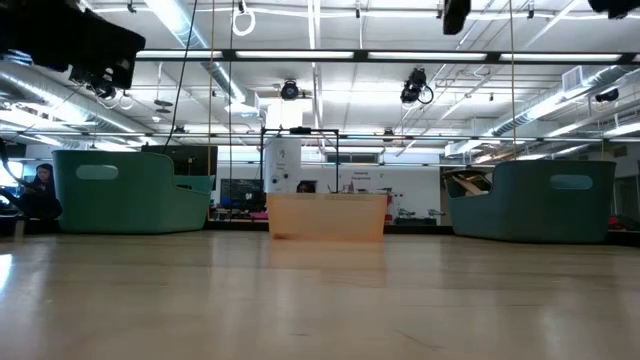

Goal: Pick & Place Kitchen Items
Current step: Return to home position

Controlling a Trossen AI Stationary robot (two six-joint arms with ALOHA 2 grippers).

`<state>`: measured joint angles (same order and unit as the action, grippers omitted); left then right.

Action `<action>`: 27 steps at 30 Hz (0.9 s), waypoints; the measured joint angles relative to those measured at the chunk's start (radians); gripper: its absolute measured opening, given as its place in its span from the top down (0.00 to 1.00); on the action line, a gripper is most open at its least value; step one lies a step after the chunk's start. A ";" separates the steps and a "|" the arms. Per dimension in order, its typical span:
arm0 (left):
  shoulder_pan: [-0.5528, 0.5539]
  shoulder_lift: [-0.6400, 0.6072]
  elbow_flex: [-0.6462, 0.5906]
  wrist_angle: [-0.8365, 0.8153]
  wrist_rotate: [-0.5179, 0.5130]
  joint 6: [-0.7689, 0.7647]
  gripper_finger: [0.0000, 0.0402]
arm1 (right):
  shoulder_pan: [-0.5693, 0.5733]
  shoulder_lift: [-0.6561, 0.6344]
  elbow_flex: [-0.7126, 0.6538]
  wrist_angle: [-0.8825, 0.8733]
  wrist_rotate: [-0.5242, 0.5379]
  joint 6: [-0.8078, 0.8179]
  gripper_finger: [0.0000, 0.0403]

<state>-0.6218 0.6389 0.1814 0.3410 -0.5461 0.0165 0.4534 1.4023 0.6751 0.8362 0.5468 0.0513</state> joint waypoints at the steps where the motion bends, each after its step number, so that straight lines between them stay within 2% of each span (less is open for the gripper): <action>1: 0.003 0.000 -0.021 0.041 0.001 0.006 0.95 | 0.000 -0.013 -0.024 0.030 0.001 -0.005 0.95; 6: 0.025 0.000 -0.089 0.134 0.015 0.021 0.96 | -0.003 -0.077 -0.145 0.144 0.021 -0.018 0.95; 13: 0.050 0.000 -0.122 0.147 0.141 -0.010 0.97 | -0.007 -0.115 -0.307 0.325 0.017 -0.042 0.95; 17: 0.049 0.000 -0.146 0.148 0.169 -0.036 0.97 | -0.007 -0.115 -0.398 0.449 0.020 -0.044 0.95; 22: 0.055 0.001 -0.172 0.159 0.177 -0.058 0.97 | -0.007 -0.115 -0.493 0.602 0.018 -0.045 0.95; 27: 0.059 0.002 -0.172 0.164 0.174 -0.050 0.97 | -0.007 -0.115 -0.556 0.675 0.045 -0.068 0.95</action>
<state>-0.5629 0.6407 0.0090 0.5055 -0.3724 -0.0333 0.4465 1.2873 0.1190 1.5112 0.5922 -0.0170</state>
